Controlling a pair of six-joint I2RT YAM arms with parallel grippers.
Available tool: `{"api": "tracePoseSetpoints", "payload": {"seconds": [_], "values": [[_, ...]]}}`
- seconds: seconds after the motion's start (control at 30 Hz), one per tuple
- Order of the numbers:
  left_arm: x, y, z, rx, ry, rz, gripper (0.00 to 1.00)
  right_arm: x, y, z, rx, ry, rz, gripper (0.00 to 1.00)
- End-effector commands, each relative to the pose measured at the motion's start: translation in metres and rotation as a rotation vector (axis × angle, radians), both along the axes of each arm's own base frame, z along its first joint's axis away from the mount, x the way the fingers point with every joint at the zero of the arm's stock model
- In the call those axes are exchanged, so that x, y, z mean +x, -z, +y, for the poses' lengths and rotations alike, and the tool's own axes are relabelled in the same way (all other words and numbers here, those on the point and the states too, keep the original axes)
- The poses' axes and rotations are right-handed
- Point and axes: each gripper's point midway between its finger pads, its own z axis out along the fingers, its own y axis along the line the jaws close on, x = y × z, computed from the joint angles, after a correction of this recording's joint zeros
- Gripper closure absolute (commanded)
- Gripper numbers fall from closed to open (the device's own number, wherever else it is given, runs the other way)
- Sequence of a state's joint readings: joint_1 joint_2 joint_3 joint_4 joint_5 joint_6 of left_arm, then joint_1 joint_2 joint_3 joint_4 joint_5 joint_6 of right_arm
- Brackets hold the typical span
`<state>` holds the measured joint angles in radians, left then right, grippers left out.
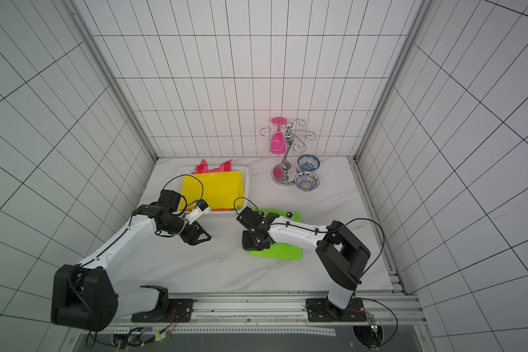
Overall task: Put the folded raincoat in the basket
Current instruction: Move the raincoat to the center of the board.
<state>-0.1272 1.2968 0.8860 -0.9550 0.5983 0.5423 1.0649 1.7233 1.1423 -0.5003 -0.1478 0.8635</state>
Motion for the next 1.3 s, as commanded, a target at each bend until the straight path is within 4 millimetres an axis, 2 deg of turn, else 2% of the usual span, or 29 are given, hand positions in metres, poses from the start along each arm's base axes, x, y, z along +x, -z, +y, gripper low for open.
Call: {"api": "tracePoseSetpoints", "payload": {"seconds": [0.0,0.07,0.17,0.3,0.43,0.5,0.57,0.63,0.73,0.97,1.17,1.27], "values": [[-0.007,0.013,0.002,0.023,0.011,0.035,0.28,0.003,-0.044,0.031,0.148,0.021,-0.036,0.68],[-0.007,0.017,0.001,0.022,-0.007,0.049,0.27,0.001,-0.055,0.019,0.161,0.021,-0.066,0.61],[-0.011,0.018,-0.007,0.006,0.002,0.070,0.25,0.007,-0.067,-0.023,0.138,0.049,-0.140,0.56],[-0.004,0.012,-0.021,0.009,0.003,0.036,0.23,0.022,-0.060,-0.105,0.086,0.151,-0.165,0.55],[0.004,0.003,-0.059,-0.017,0.020,0.018,0.22,0.038,-0.052,-0.174,0.081,0.287,-0.180,0.52],[0.008,0.002,-0.080,-0.028,0.022,0.021,0.22,0.044,-0.048,-0.196,0.097,0.343,-0.174,0.51],[0.012,0.004,-0.100,-0.045,0.006,0.045,0.23,0.049,-0.043,-0.209,0.118,0.372,-0.157,0.51],[0.017,0.007,-0.118,-0.070,-0.042,0.110,0.25,0.056,-0.033,-0.218,0.143,0.396,-0.138,0.51],[0.025,0.023,-0.132,-0.067,-0.121,0.162,0.25,0.062,-0.011,-0.220,0.193,0.403,-0.085,0.51],[0.035,0.058,-0.139,-0.003,-0.189,0.136,0.24,0.069,0.020,-0.214,0.251,0.392,0.014,0.50],[0.046,0.072,-0.142,-0.003,-0.243,0.133,0.23,0.071,0.037,-0.210,0.287,0.381,0.089,0.50],[0.052,0.076,-0.147,-0.011,-0.268,0.131,0.24,0.071,0.039,-0.207,0.295,0.366,0.106,0.51]]}}
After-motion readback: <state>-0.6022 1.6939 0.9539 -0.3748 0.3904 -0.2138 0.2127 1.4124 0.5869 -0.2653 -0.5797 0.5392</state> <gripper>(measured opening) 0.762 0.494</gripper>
